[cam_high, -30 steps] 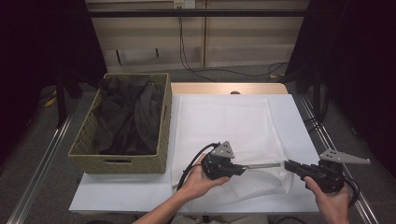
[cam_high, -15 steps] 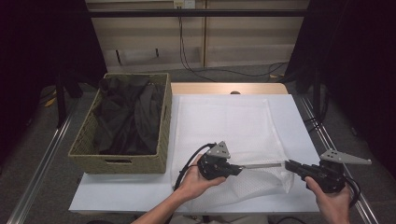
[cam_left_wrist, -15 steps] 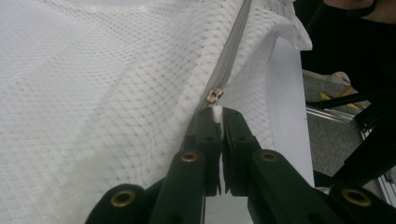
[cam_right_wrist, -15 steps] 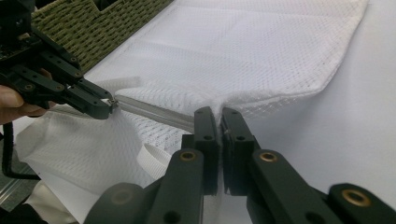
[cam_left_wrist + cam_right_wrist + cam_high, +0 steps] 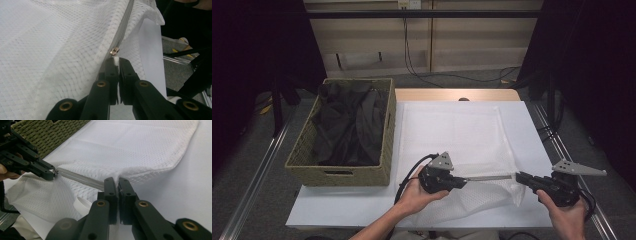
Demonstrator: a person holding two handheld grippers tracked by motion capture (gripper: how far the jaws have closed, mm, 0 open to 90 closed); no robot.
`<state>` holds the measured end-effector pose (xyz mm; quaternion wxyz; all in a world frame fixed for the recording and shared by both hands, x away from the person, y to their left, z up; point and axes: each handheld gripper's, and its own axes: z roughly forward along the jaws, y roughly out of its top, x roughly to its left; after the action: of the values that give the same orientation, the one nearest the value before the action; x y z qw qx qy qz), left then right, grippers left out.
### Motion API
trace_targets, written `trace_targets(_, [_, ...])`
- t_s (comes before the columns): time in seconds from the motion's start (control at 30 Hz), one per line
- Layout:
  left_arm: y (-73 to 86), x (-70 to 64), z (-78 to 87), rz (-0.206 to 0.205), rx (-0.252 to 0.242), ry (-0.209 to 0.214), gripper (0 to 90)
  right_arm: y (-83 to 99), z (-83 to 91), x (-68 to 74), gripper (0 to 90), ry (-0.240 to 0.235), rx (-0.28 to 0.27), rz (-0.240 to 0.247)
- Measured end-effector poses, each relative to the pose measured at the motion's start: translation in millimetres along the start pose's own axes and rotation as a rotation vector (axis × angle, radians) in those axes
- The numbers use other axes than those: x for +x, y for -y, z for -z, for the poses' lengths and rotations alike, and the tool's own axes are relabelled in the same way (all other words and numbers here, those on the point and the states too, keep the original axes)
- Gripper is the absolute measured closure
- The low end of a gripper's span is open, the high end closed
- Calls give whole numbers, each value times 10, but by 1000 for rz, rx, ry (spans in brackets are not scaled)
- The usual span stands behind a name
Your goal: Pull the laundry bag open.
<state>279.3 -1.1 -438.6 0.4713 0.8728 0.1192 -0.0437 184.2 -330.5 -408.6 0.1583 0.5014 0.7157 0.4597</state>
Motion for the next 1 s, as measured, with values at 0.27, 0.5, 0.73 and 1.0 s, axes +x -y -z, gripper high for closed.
trace_targets(0.27, [30,11,10,1,11,3,867,0,3,-4,872,9,0,3])
trace_targets(0.5, [67,10,52,11,6,7,867,0,12,-5,873,13,2,0])
trace_targets(0.73, [90,17,112,15,3,3,867,-4,13,0,873,16,2,3])
trace_targets(1.0, [106,8,145,17,0,-6,867,-6,17,-5,874,20,3,0])
